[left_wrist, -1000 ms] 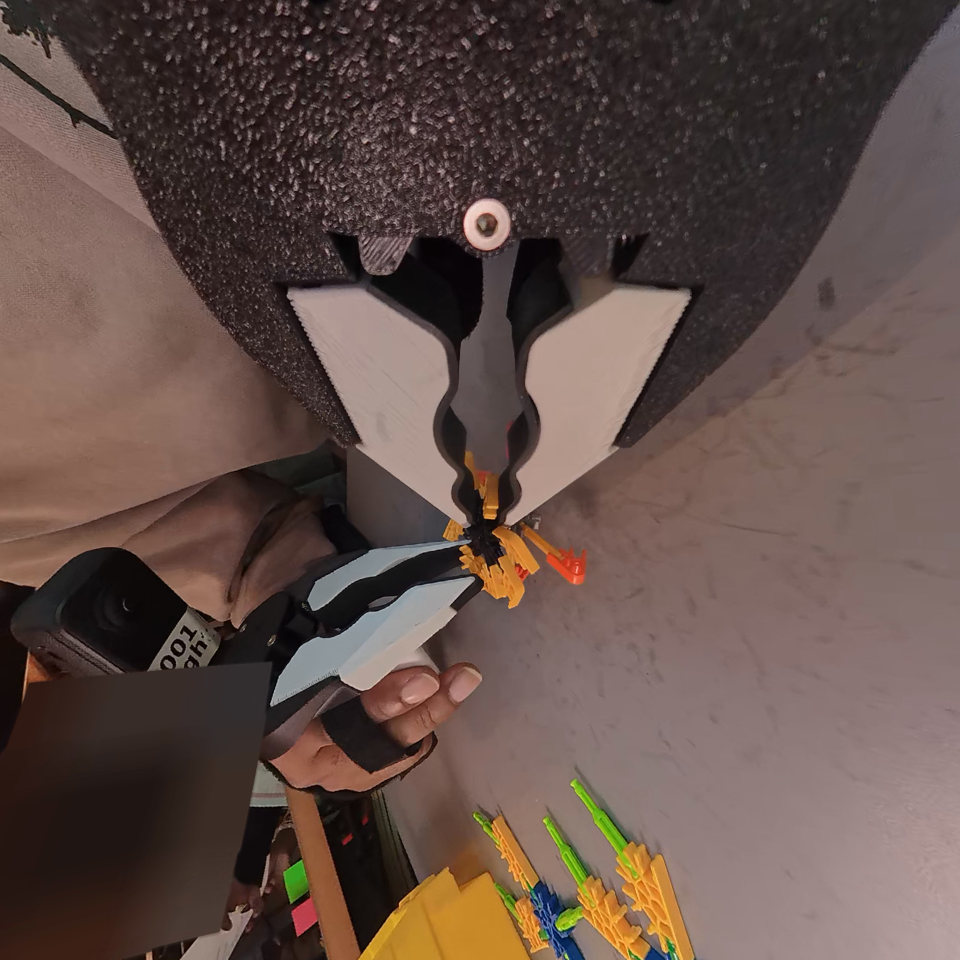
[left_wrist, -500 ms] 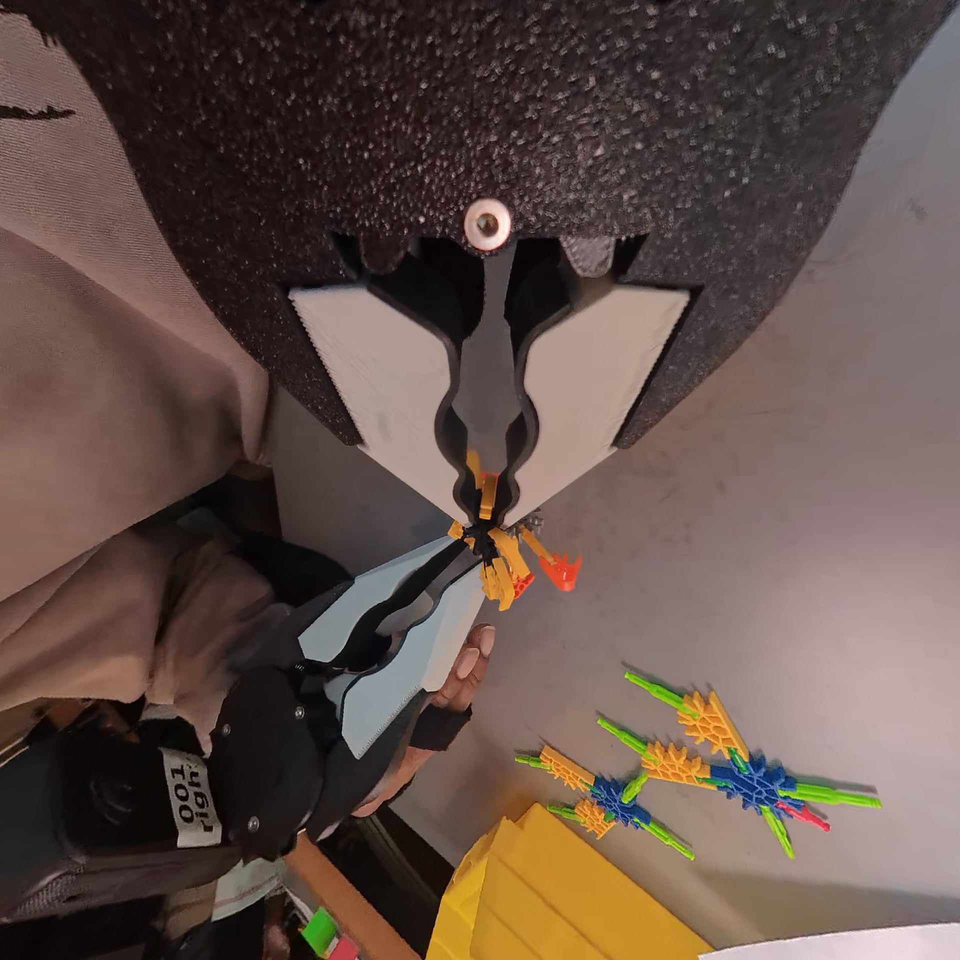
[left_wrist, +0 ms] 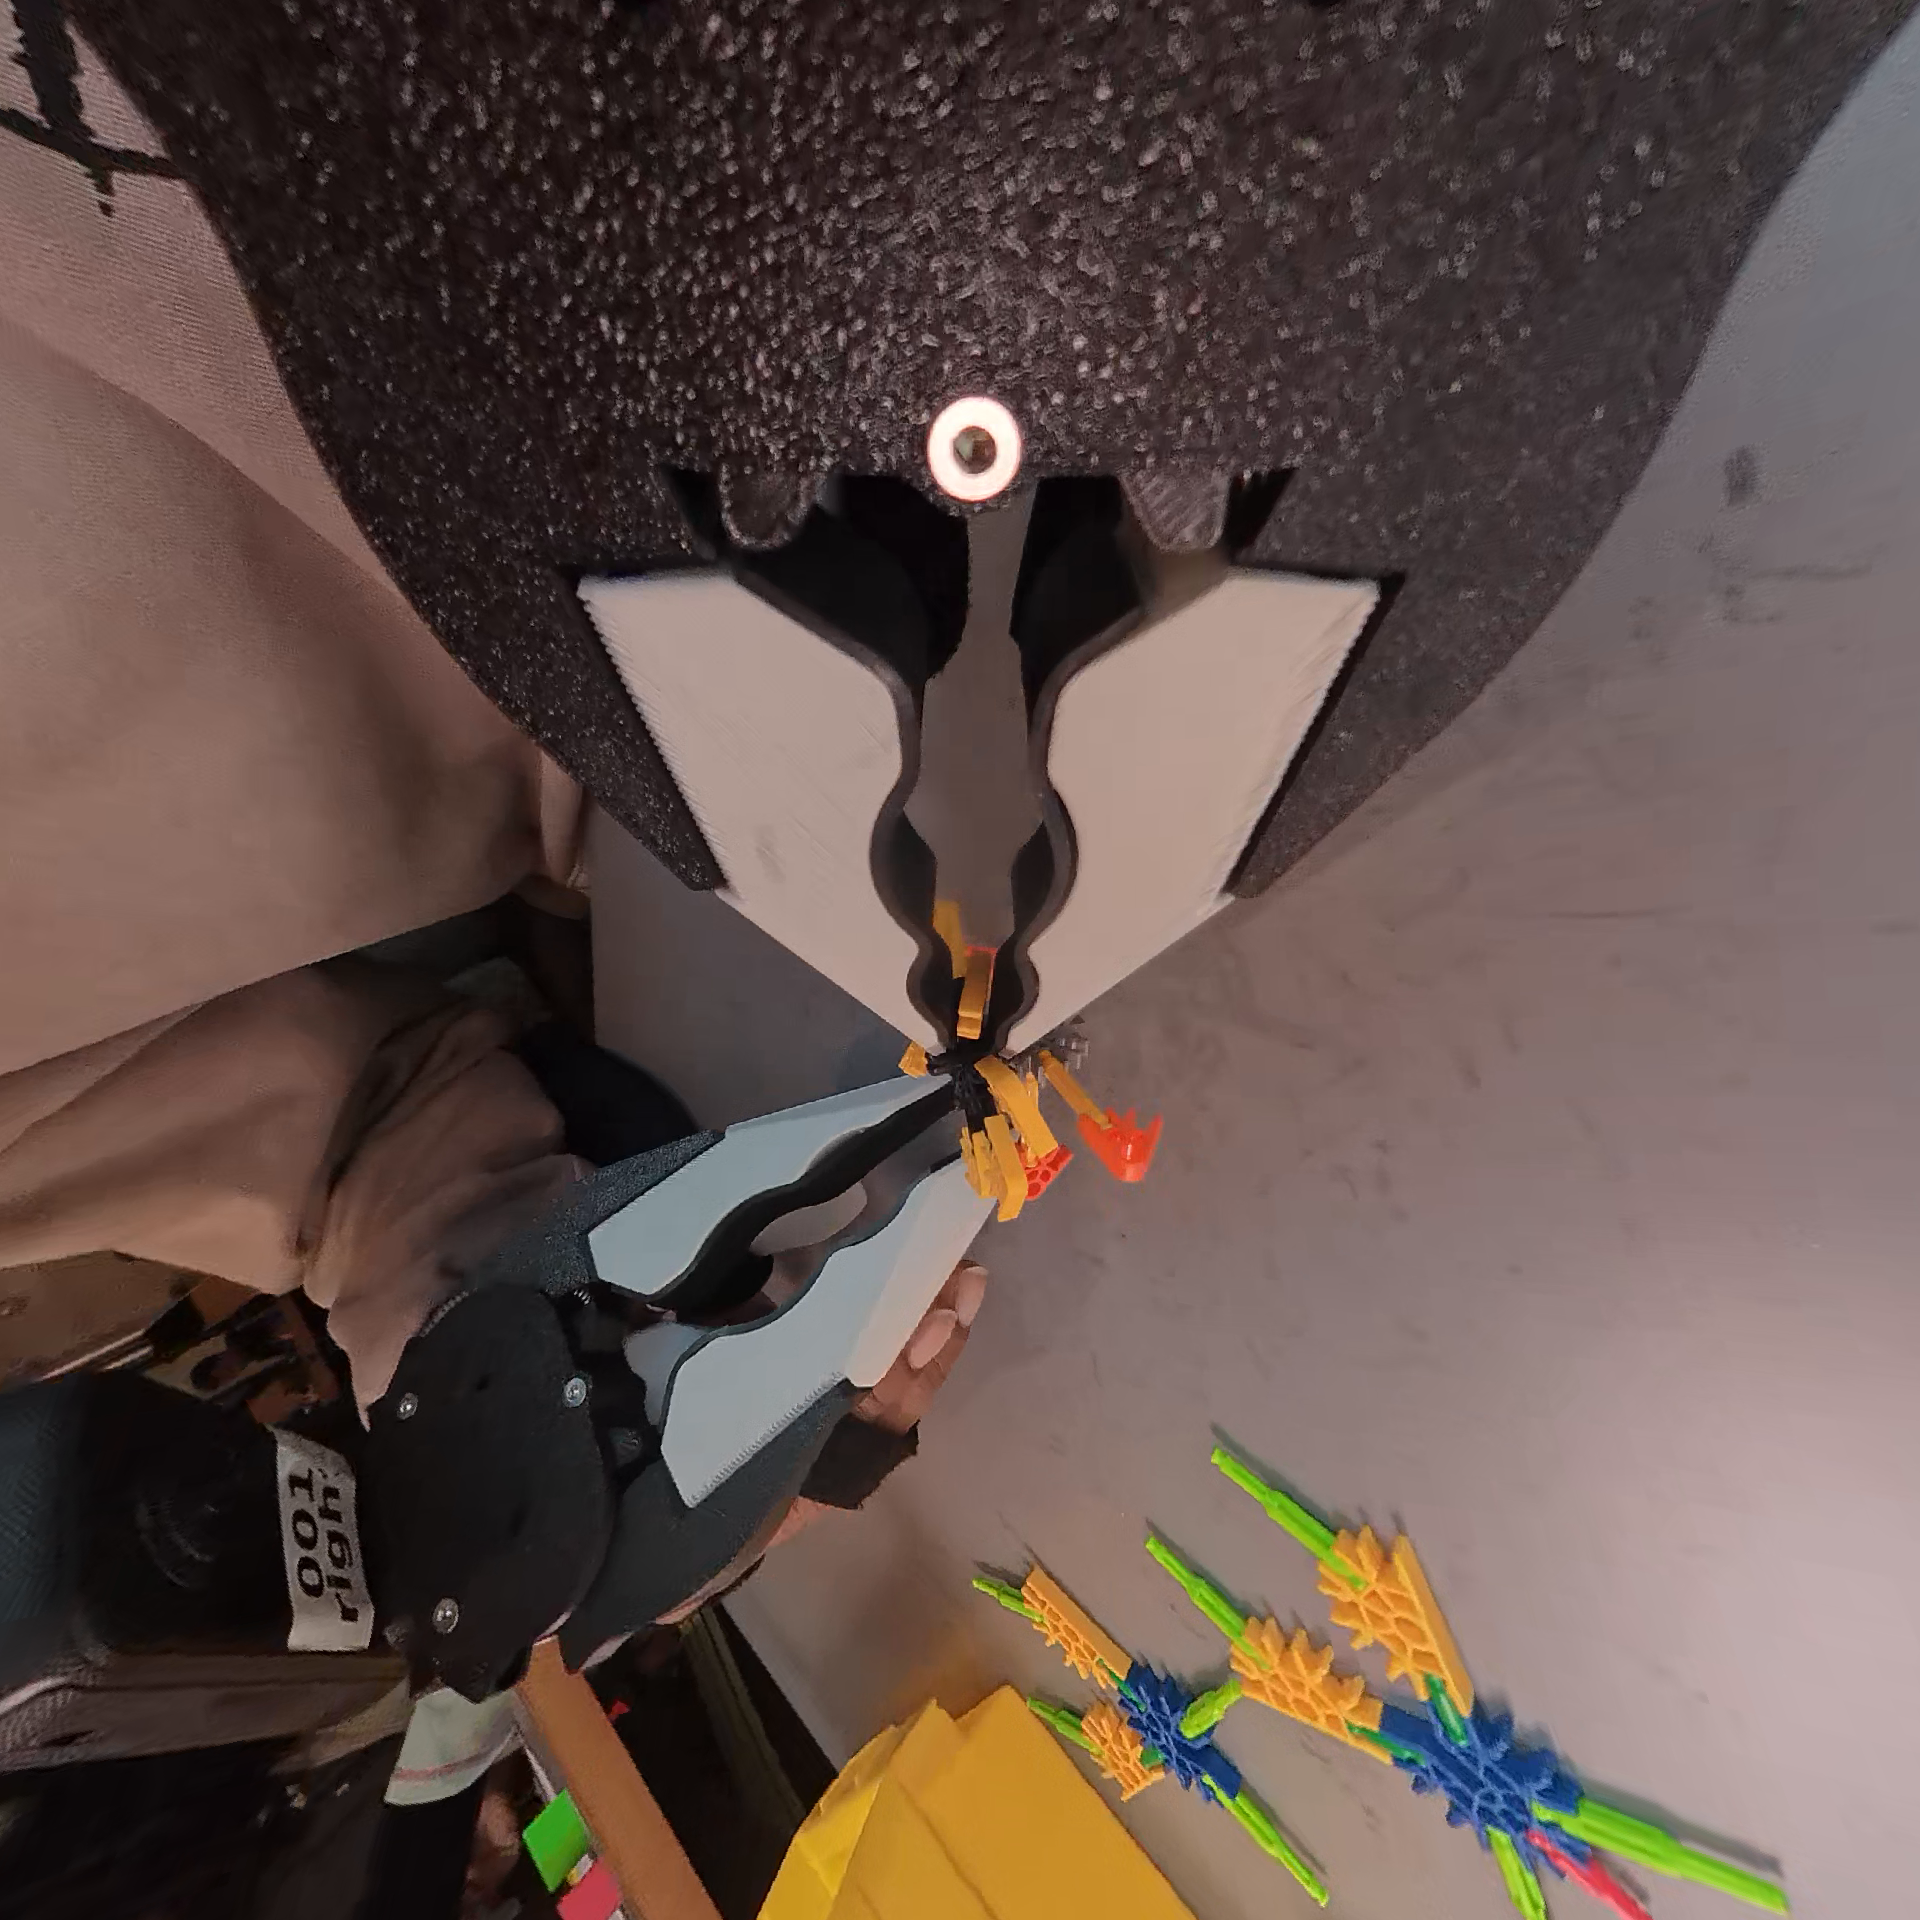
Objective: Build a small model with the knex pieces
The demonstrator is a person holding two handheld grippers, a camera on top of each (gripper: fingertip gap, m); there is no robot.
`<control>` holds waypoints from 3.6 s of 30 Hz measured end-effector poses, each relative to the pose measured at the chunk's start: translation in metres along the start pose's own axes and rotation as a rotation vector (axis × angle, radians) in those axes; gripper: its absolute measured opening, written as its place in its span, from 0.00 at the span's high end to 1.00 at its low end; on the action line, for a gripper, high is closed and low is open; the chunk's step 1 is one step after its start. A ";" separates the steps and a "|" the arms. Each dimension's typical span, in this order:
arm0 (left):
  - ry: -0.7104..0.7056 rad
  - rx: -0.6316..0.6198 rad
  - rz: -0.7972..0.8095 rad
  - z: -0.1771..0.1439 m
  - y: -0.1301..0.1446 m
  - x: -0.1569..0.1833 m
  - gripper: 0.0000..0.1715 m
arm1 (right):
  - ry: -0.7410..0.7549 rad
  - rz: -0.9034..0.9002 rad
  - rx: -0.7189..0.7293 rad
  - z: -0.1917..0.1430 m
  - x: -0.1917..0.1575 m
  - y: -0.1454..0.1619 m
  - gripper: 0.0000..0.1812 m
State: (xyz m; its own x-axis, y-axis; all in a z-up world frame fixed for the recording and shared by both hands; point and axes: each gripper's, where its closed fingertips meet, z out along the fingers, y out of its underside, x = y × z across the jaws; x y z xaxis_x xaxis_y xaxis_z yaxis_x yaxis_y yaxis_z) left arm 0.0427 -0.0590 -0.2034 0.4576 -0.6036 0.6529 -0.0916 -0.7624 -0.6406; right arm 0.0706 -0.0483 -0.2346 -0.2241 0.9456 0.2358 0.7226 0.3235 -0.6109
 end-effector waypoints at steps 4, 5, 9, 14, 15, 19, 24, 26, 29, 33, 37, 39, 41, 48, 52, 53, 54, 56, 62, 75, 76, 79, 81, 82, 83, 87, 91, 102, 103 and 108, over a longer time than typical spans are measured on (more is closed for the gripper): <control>0.013 -0.025 -0.061 0.001 0.006 -0.003 0.96 | -0.024 0.037 -0.006 0.002 -0.003 0.001 0.94; 0.012 -0.037 -0.060 0.002 0.007 -0.003 0.95 | -0.030 0.043 -0.014 0.002 -0.004 0.002 0.94; 0.001 -0.051 -0.044 0.002 0.010 -0.003 0.94 | -0.043 0.073 -0.021 0.002 -0.006 0.003 0.94; -0.054 -0.101 -0.004 -0.005 0.015 -0.010 0.83 | -0.058 0.107 -0.011 0.000 -0.006 0.005 0.94; -0.068 -0.112 0.006 -0.008 0.015 -0.012 0.82 | -0.056 0.105 -0.011 -0.003 -0.006 0.005 0.94; -0.138 -0.074 0.025 -0.029 0.004 -0.023 0.80 | -0.022 0.098 0.033 -0.018 0.002 -0.005 0.94; 0.136 0.115 -0.049 -0.032 -0.026 0.025 0.84 | 0.041 0.005 0.122 -0.030 0.007 -0.040 0.94; 0.171 0.120 -0.091 -0.022 -0.025 0.031 0.85 | 0.078 -0.045 0.126 -0.029 0.009 -0.052 0.94; 0.215 0.148 -0.161 -0.016 -0.027 0.032 0.86 | 0.132 -0.090 0.119 -0.027 0.014 -0.064 0.94; 0.187 0.160 -0.176 -0.013 -0.026 0.026 0.93 | 0.166 -0.140 0.098 -0.023 0.017 -0.073 0.94; 0.200 0.196 -0.167 -0.018 -0.032 0.027 0.98 | 0.188 -0.120 0.140 -0.025 0.022 -0.080 0.94; 0.251 0.251 -0.166 -0.023 -0.040 0.032 0.98 | 0.182 -0.031 0.230 -0.032 0.026 -0.087 0.93; 0.315 0.314 -0.159 -0.030 -0.050 0.039 0.98 | 0.127 0.153 0.358 -0.041 0.031 -0.094 0.86; 0.396 0.419 -0.091 -0.041 -0.063 0.053 0.98 | -0.169 0.740 0.741 -0.062 0.032 -0.096 0.95; 0.441 0.452 -0.071 -0.042 -0.066 0.061 0.98 | -0.310 0.819 0.816 -0.062 0.023 -0.106 0.98; 0.447 0.455 -0.063 -0.042 -0.066 0.063 0.98 | -0.347 0.845 0.845 -0.063 0.023 -0.109 0.98; 0.451 0.458 -0.059 -0.042 -0.066 0.064 0.98 | -0.370 0.864 0.875 -0.064 0.023 -0.111 0.98; 0.454 0.472 -0.061 -0.043 -0.067 0.065 0.98 | -0.398 0.889 0.925 -0.067 0.025 -0.113 0.98; 0.428 0.442 -0.074 -0.041 -0.065 0.063 0.98 | -0.400 0.896 0.952 -0.065 0.025 -0.111 0.99; 0.278 0.337 0.014 -0.036 -0.053 0.048 0.95 | -0.405 0.900 0.832 -0.049 0.020 -0.098 0.99; 0.263 0.323 0.023 -0.035 -0.051 0.046 0.97 | -0.402 0.898 0.822 -0.048 0.020 -0.098 1.00; 0.267 0.322 0.008 -0.034 -0.051 0.046 0.98 | -0.398 0.898 0.808 -0.046 0.019 -0.096 0.99; 0.275 0.331 -0.021 -0.034 -0.052 0.044 0.98 | -0.395 0.907 0.812 -0.046 0.021 -0.095 0.99; 0.275 0.335 -0.035 -0.034 -0.052 0.043 0.98 | -0.388 0.913 0.817 -0.046 0.022 -0.095 0.98; 0.273 0.339 -0.047 -0.034 -0.052 0.041 0.98 | -0.389 0.925 0.831 -0.047 0.023 -0.095 0.94; 0.248 0.348 -0.076 -0.033 -0.053 0.035 0.98 | -0.457 1.019 0.888 -0.050 0.024 -0.098 0.83; 0.254 0.331 -0.089 -0.031 -0.051 0.035 0.98 | -0.556 1.131 0.919 -0.047 0.020 -0.104 0.74; 0.107 0.255 -0.055 -0.025 -0.042 0.023 0.98 | -0.699 1.322 0.963 -0.043 0.022 -0.105 0.69; 0.081 0.251 -0.041 -0.025 -0.041 0.021 0.98 | -0.701 1.335 0.963 -0.042 0.022 -0.104 0.69; -0.004 0.223 0.008 -0.026 -0.038 0.013 0.95 | -0.697 1.348 0.958 -0.040 0.025 -0.101 0.71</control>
State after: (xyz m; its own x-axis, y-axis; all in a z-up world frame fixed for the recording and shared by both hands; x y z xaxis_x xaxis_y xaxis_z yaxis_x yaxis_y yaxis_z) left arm 0.0294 -0.0440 -0.1597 0.4614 -0.6080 0.6461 0.1025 -0.6869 -0.7195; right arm 0.0183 -0.0591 -0.1364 -0.2505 0.3038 -0.9192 0.0863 -0.9387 -0.3337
